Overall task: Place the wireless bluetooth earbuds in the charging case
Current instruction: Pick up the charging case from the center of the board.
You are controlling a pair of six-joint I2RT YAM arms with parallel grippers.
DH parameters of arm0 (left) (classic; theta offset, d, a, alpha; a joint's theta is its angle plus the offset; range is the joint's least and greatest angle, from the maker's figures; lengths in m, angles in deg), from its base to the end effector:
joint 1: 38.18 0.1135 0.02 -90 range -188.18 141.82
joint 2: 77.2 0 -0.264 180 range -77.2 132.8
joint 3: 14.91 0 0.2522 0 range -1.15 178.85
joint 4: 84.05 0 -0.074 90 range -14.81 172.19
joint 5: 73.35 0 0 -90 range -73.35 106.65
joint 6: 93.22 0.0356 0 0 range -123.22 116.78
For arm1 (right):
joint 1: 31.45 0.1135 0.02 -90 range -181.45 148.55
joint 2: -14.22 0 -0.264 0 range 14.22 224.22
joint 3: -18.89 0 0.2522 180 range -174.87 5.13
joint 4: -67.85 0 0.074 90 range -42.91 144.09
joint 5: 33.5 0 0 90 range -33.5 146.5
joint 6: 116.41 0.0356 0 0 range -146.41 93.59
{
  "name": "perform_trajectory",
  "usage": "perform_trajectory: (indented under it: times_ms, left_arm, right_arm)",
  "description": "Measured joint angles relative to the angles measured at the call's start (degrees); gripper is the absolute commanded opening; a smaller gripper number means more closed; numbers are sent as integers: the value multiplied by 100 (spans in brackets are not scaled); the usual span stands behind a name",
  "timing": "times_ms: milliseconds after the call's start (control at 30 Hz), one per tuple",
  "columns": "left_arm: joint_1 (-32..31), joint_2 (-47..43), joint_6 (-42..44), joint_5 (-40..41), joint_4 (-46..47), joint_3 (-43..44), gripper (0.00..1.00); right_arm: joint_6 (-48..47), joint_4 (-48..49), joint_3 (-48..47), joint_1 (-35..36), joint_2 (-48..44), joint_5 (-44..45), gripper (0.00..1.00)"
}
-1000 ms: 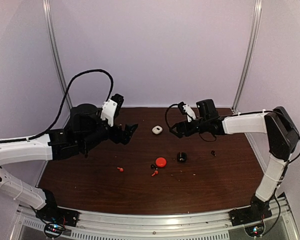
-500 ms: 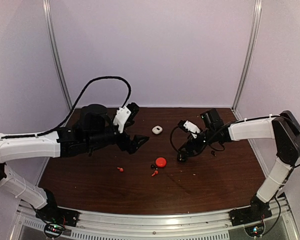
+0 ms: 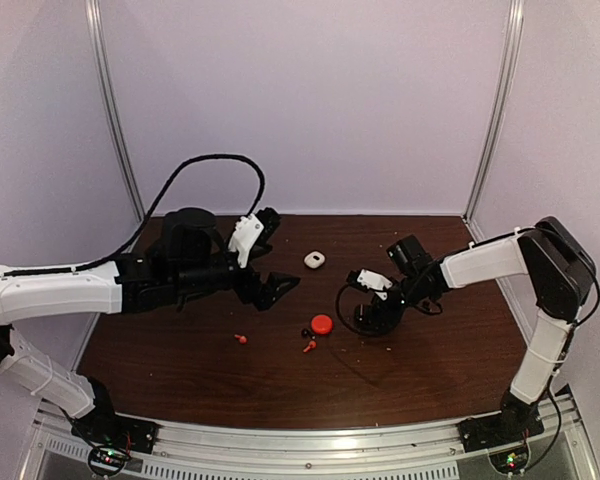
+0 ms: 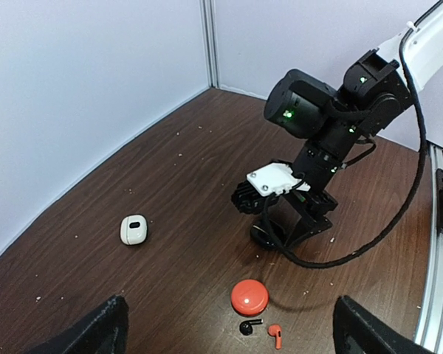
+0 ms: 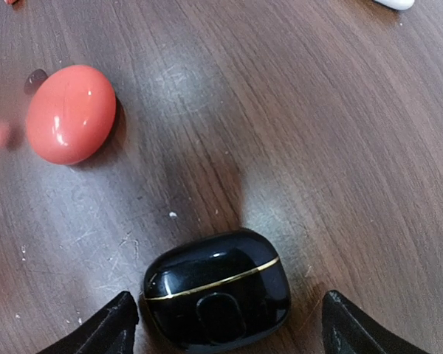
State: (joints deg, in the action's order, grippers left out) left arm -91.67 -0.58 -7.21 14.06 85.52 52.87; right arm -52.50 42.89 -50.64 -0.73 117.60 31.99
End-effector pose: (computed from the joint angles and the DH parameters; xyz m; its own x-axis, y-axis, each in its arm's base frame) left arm 0.1841 -0.2514 0.2954 -0.2535 0.2256 -0.9406 0.8126 0.5772 -0.0806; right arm 0.2896 0.1893 0.1388 -0.3748 -0.6882 -0.6212 -0.9067 0.4118 0.0910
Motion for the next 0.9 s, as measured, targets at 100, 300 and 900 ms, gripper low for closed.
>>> perform_trajectory:
  times_ms: [100,300,900]
  left_arm:
    - [24,0,-22,0,0,-2,98]
    - [105,-2,-114,24,0,-2,98]
    - [514,-863,-874,977,920,-1067,96]
  right_arm:
    - [-81,7,0,96,59,96,80]
    - [-190,76,-2,334,68,247,66]
    - [1462,960,9,431,-409,90,38]
